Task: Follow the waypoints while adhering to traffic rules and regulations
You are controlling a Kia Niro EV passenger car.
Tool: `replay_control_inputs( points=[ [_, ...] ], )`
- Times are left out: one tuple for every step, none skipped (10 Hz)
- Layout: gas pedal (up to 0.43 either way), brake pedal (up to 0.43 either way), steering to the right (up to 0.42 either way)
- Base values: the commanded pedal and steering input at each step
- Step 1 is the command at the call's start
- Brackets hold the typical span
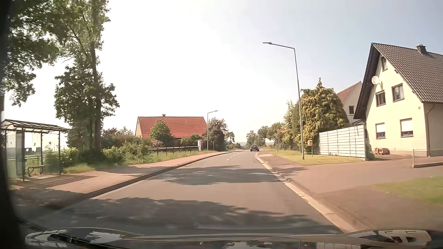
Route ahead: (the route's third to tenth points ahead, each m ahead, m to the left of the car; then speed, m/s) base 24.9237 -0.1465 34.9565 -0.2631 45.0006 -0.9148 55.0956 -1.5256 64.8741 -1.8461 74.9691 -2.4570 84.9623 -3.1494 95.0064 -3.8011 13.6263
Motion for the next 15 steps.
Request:
replay_control_inputs(
  points=[
    [0.157,0.000,0.000],
    [0.157,0.000,0.000],
    [0.157,0.000,0.000],
    [0.157,0.000,0.000],
    [0.157,0.000,0.002],
    [0.150,0.000,0.003],
    [0.138,0.000,0.004],
    [0.130,0.000,0.004],
    [0.130,0.000,0.005],
    [0.130,0.000,0.006],
    [0.130,0.000,0.007],
    [0.130,0.000,0.008],
    [0.130,0.000,0.008],
    [0.130,0.000,0.008],
    [0.130,0.000,0.008]
  ],
)
